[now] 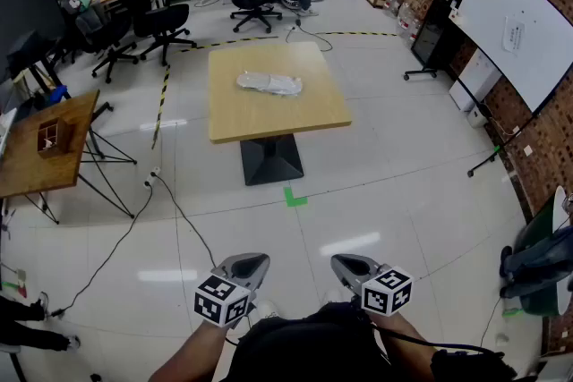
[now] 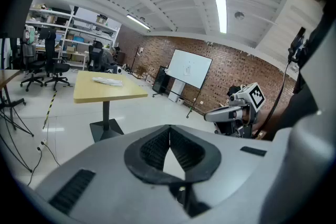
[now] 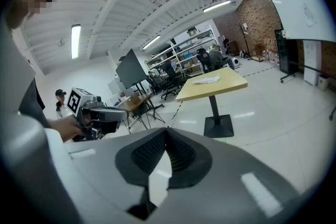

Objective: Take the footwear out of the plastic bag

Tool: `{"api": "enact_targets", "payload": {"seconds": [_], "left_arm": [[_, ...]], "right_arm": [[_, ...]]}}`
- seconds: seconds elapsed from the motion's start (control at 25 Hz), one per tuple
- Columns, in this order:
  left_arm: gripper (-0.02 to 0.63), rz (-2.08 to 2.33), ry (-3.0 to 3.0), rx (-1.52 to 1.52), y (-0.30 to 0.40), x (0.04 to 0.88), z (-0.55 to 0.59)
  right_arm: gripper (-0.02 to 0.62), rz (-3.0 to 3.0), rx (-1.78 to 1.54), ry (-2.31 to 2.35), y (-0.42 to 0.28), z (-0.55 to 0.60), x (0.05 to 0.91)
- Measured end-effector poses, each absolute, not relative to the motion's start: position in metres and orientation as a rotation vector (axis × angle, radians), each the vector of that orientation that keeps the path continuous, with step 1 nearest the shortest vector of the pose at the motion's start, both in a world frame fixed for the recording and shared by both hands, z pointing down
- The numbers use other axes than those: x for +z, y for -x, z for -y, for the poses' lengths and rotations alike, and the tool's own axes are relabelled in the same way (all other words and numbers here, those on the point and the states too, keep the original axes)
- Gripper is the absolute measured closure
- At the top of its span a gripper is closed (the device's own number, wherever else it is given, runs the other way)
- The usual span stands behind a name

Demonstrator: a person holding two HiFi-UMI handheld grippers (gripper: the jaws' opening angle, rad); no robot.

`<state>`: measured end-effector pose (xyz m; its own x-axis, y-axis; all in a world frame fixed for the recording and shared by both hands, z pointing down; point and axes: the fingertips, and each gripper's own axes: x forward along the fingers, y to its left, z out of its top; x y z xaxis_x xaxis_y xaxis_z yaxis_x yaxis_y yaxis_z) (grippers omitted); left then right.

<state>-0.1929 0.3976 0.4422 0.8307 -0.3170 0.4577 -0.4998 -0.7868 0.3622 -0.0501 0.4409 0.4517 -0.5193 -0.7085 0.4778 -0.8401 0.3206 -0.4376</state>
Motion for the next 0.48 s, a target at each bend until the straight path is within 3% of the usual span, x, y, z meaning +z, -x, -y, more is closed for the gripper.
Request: {"api": "enact_targets", "payload": {"seconds": [0.48], "left_arm": [[0.598, 0.579, -2.517, 0.541, 0.164, 0.457, -0.370]], "right_arm": [[0.592, 2.301, 0.861, -1.400, 0.019, -0.419, 0.467]]}}
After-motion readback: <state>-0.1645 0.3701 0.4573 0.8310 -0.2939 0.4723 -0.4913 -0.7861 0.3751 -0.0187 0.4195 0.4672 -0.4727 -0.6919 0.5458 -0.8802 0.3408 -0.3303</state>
